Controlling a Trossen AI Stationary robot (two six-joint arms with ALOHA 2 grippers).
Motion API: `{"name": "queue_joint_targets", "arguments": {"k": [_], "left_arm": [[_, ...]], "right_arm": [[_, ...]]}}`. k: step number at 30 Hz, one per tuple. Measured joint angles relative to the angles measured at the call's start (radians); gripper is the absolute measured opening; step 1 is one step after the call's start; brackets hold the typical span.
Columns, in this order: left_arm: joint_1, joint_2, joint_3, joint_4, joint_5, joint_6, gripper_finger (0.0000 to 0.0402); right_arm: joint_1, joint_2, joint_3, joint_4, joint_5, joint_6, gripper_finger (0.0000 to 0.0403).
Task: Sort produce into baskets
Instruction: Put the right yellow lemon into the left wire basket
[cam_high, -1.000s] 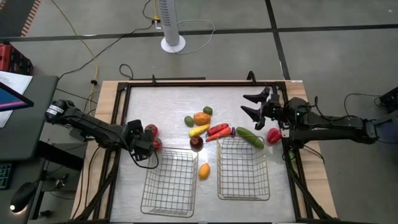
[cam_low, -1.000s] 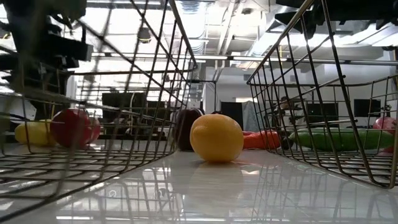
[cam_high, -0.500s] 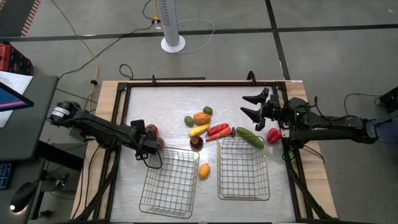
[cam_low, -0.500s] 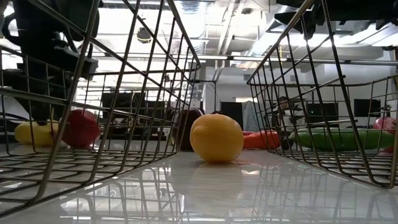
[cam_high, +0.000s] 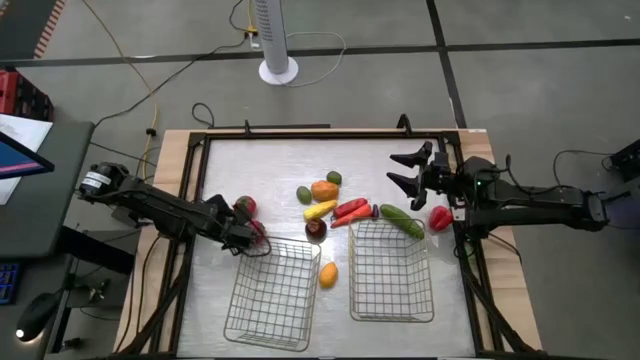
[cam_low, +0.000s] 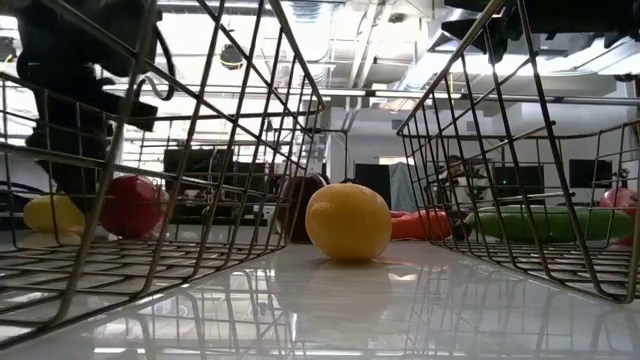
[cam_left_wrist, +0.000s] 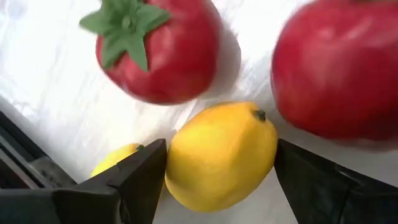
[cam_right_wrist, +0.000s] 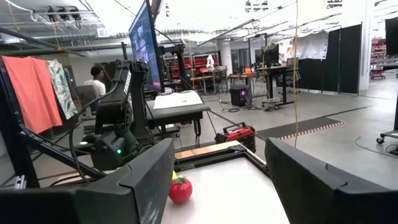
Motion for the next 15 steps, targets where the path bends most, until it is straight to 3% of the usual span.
{"name": "queue_joint_targets", "arguments": {"k": [12,15], "left_arm": [[0.044,0.002,0.002,-0.028,0.030,-0.016,0.0248],[0.055,0.002,0.002,-0.029,0.042,0.003,0.0223]], "right_arm": [[0.009,0.000,0.000,0.009,-0.001,0.000,0.0281],[0.017,0.000,0.000,0.009,-0.001,-0.001,0.0281]]}}
